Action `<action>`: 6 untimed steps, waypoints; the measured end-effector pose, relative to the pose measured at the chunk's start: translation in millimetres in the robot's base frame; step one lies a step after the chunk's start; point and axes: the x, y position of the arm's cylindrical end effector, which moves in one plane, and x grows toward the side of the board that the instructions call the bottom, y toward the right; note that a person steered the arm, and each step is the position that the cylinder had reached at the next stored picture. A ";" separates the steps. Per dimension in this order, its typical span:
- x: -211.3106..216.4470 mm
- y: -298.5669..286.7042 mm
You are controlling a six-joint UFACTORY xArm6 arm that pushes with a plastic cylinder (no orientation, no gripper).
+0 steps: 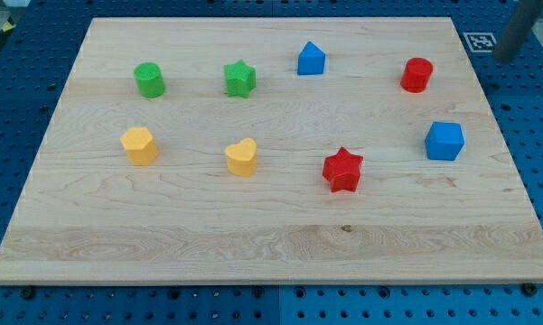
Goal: Move the blue cube towards the bottom right of the board
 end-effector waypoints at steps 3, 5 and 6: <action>121.5 -111.2; 85.5 -148.6; 95.6 -148.5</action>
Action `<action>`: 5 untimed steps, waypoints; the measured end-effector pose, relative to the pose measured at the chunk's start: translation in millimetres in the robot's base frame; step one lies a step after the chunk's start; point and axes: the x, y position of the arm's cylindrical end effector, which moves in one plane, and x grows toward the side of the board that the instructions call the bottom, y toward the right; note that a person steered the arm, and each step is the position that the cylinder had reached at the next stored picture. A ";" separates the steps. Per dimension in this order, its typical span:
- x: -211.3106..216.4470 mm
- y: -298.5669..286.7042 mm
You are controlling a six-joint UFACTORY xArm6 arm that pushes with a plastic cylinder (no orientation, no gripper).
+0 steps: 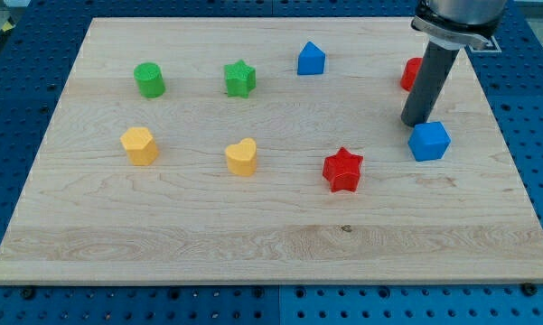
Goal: Move the blue cube towards the bottom right of the board
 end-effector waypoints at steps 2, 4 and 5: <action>63.1 94.4; -6.4 27.5; -1.6 -9.7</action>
